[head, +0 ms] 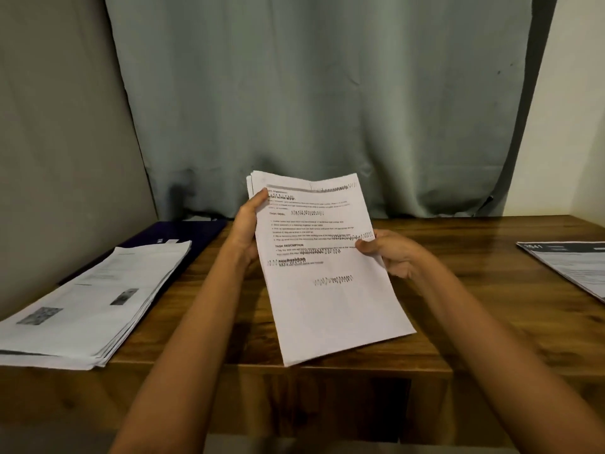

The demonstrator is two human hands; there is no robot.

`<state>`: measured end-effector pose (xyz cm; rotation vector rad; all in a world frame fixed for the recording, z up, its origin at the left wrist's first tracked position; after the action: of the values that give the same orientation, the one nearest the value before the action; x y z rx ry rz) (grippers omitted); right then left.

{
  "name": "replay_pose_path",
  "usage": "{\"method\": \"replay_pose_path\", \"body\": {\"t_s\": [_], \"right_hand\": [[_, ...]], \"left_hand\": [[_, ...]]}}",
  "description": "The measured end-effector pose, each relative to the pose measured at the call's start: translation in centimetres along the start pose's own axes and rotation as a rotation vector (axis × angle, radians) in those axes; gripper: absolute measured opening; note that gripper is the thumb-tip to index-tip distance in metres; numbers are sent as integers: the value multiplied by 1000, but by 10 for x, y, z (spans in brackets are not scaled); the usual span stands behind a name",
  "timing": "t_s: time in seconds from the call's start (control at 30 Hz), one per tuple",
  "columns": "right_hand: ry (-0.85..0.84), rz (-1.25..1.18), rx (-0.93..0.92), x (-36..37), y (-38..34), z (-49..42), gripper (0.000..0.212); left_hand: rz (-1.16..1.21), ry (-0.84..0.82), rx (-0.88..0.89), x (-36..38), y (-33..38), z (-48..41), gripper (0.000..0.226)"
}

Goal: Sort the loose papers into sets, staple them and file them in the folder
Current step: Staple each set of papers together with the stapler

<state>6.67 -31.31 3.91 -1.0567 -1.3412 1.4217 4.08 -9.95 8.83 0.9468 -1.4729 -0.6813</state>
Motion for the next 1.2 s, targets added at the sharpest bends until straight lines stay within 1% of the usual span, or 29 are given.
{"method": "replay_pose_path", "body": {"t_s": [0.1,0.2,0.23,0.27,0.3,0.33,0.37,0.4,0.43,0.47,0.53,0.63,0.73,0.83,0.93,1.1,1.2], "right_hand": [[-39,59,84,1,18,-3,27],[-18,115,123,-3,27,-7,30],[18,202,121,-5,28,-8,27],[85,345,92,-9,26,-10,24],[196,524,32,-13,21,-11,22],[343,681,-53,-17,12,-12,26],[494,765,-179,-17,0,-11,31],[591,773,-322,-12,-10,-10,36],[623,720,-464,-3,-18,-10,37],[596,650,-585,11,-25,-10,37],[458,571,-720,45,-29,-15,33],[302,577,-810,89,-24,-25,30],[213,533,-827,108,-13,-42,29],[197,416,-806,110,-2,-55,28],[187,381,-788,111,4,-61,28],[212,334,-828,109,2,-60,26],[229,307,-839,107,3,-58,24]], "left_hand": [[134,-4,46,-10,-6,-10,34],[153,5,39,-22,-22,-16,30],[155,23,32,-28,-28,-17,28],[158,46,26,-33,-34,-17,27],[159,68,20,-38,-39,-18,26],[149,89,16,-42,-43,-18,26],[128,103,14,-46,-47,-19,26],[101,117,12,-48,-52,-19,27],[79,129,12,-51,-56,-19,27],[58,138,16,-53,-59,-18,28],[19,141,33,-57,-65,-18,27],[-33,131,19,-63,-74,-18,26],[-33,169,-1,-70,-78,-20,27],[-8,172,6,-72,-78,-23,28],[-49,195,-10,-73,-80,-25,25],[-11,235,-101,-78,-89,-31,53],[7,229,-130,-79,-93,-34,59]]}}
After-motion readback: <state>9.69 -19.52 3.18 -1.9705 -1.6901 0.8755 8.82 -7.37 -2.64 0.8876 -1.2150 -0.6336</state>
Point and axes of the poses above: each hand's wrist, its own z-axis away from the middle knuckle, its own x-axis out of the palm, y = z × x, the point moved 7 cm from there along -z, towards the middle knuckle, and after that the axes turned 7 degrees about y, right-handed, at the moved point
